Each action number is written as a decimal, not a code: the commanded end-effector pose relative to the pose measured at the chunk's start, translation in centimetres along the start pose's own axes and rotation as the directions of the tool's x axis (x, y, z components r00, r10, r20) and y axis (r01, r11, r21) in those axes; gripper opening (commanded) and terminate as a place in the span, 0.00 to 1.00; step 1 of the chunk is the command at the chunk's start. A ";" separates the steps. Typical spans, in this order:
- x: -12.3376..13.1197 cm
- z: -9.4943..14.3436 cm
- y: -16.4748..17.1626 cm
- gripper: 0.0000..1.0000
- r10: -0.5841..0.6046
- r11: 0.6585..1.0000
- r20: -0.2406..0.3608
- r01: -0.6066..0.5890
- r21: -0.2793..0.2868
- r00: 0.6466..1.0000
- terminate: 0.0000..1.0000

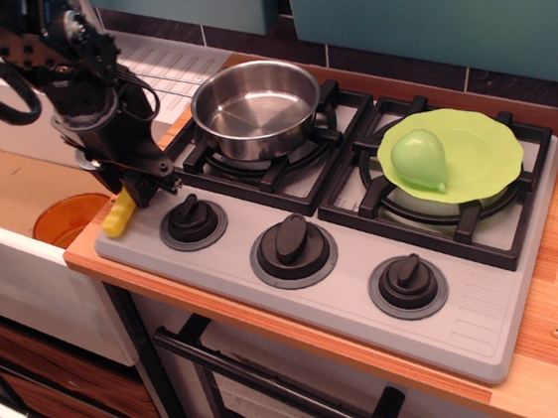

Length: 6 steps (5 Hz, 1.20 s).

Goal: Put smallpear on plate and fry in pot or pan on stove

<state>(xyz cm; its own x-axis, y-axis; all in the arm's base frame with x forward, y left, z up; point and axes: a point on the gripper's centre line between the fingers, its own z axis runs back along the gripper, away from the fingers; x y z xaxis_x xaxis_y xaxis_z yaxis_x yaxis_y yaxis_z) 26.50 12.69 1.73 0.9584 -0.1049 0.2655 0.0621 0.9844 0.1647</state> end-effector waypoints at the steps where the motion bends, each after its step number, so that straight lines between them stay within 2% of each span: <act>1: 1.8 1.1 -0.1 0.00 0.001 1.000 -0.047 -0.001 -0.003 0.999 0.00; 2: 2.4 2.0 0.4 0.00 -0.001 1.000 -0.063 0.001 -0.003 0.998 0.00; 4: 4.2 5.7 1.7 0.00 -0.014 1.000 -0.109 0.013 -0.006 0.994 0.00; 6: 7.9 8.9 0.8 0.00 0.024 1.000 -0.164 -0.023 0.005 0.986 0.00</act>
<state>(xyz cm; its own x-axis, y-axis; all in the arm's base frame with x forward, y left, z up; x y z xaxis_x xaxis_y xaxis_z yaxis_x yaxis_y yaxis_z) 30.51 10.97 11.16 0.9963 -0.0539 0.0666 0.0436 0.9882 0.1465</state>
